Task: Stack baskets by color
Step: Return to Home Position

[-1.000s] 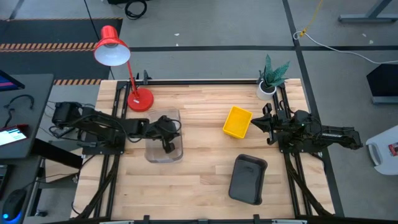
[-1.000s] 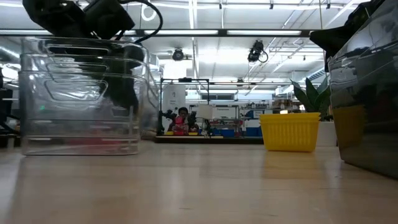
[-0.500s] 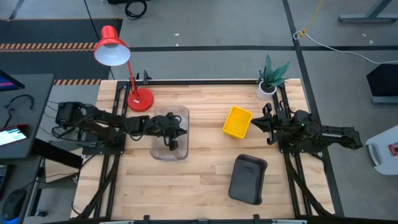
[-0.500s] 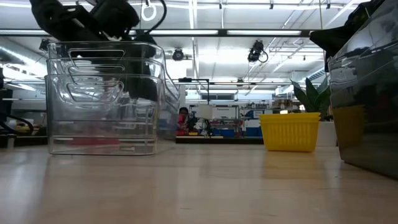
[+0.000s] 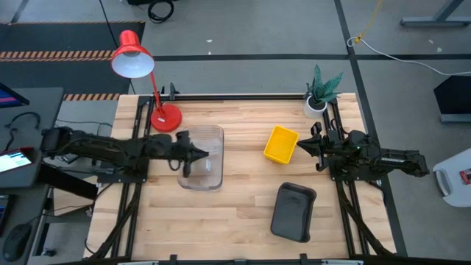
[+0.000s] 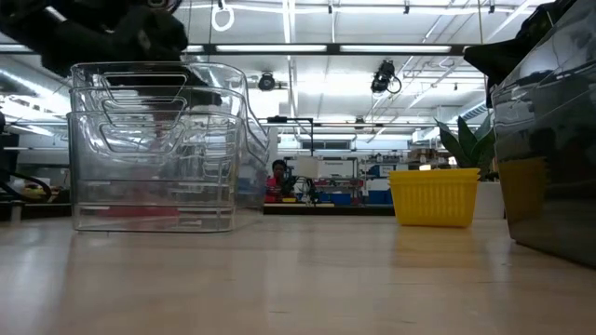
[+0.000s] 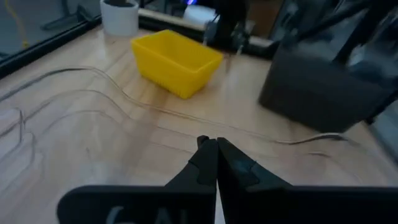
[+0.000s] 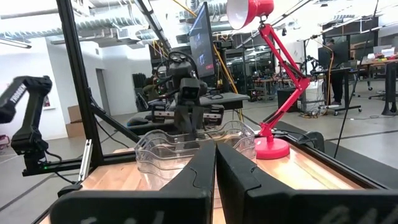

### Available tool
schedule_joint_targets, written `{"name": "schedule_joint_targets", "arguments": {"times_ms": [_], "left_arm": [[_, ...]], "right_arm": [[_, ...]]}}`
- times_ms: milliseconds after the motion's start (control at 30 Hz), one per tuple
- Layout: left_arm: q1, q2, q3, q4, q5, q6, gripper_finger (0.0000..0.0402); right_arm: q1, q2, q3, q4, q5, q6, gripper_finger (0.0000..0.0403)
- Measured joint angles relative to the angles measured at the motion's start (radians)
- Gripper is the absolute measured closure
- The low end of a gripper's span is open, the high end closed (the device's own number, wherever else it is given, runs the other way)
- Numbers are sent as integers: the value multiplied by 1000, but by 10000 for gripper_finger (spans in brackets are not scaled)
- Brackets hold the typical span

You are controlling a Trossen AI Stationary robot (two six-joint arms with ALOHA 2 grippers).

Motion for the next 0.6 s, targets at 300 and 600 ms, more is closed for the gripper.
{"name": "schedule_joint_targets", "arguments": {"times_ms": [300,600], "left_arm": [[-19,-250,-173,113,39,-25,397],[-23,-386,-240,113,33,39,397]], "right_arm": [[0,0,0,0,0,0,384],[0,0,0,0,0,0,384]]}}
